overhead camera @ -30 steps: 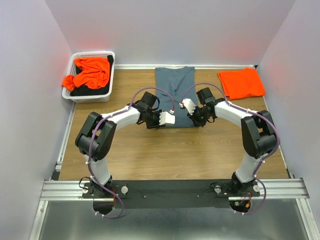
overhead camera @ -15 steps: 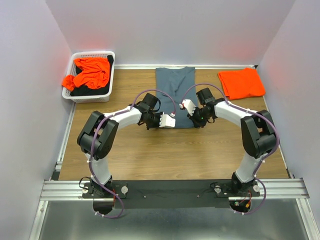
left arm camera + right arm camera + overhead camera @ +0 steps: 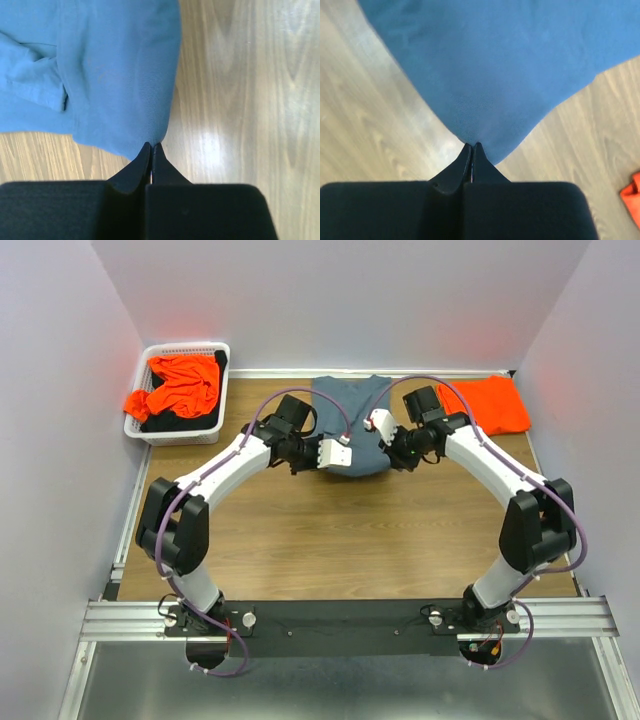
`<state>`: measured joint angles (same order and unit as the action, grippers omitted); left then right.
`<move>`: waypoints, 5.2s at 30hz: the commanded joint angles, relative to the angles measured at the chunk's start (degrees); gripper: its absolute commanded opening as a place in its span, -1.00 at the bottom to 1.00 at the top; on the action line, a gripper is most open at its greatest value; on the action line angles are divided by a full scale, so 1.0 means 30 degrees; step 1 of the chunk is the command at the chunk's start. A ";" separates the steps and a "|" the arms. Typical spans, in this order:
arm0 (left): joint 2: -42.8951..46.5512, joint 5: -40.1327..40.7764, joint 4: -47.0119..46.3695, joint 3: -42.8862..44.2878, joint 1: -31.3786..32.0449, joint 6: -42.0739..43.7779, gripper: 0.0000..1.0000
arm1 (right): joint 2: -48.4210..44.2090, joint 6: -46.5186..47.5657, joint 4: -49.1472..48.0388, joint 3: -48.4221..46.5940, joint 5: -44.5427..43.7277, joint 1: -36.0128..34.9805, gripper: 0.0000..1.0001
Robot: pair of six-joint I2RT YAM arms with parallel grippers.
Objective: Fold and stack the t-shirts
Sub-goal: Fold the tshirt
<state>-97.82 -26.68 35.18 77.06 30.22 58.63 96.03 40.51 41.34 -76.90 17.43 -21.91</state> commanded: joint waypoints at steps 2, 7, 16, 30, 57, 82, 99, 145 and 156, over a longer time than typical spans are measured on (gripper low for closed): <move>0.1667 -0.0893 0.2216 -0.0635 0.0298 -0.0353 -1.00 | -0.1627 0.0733 0.3618 -0.0206 0.0341 0.0038 -0.99; 0.4006 -0.1826 0.4204 -0.2272 0.1787 -0.0647 -1.00 | -0.3585 0.1581 0.7389 0.0377 0.1978 -0.0544 -0.99; 0.8437 -0.4879 0.6084 -0.3160 0.4108 -0.4218 -1.00 | -0.7136 0.0823 1.1326 0.0355 0.3392 -0.2218 -0.99; -0.2069 -0.4965 0.4803 0.2204 -0.1691 -0.1759 -1.00 | 0.2700 0.3898 0.7991 -0.3597 0.1836 0.0183 -0.99; 0.1984 -0.6104 0.3184 -0.4388 -0.1870 -0.0853 -0.06 | 0.1538 -0.3536 0.6082 0.1233 0.7665 0.0886 -0.19; -0.3603 -0.5756 -0.1736 -0.1544 0.2818 -0.3342 -0.03 | 0.9006 -0.9812 0.3622 -0.4660 1.4639 0.1503 -0.56; -0.3370 -0.6167 -0.0506 -0.1925 0.3199 -0.2464 -0.79 | 0.9766 -0.9960 0.3036 -0.4190 1.5108 0.0245 -0.57; 0.0378 -0.2856 -0.4315 -0.2950 0.3138 -0.2817 -1.00 | 1.0445 -0.8902 0.3094 -0.4275 1.3822 -0.0343 -0.58; 0.1230 -0.2212 -0.4958 -0.4475 0.4400 -0.2317 -1.00 | 0.9736 -0.7765 0.4410 -0.6355 1.1886 -0.0343 -0.56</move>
<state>-95.74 -34.59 21.87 64.40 42.59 50.89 124.20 14.24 51.42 -92.40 56.97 -22.55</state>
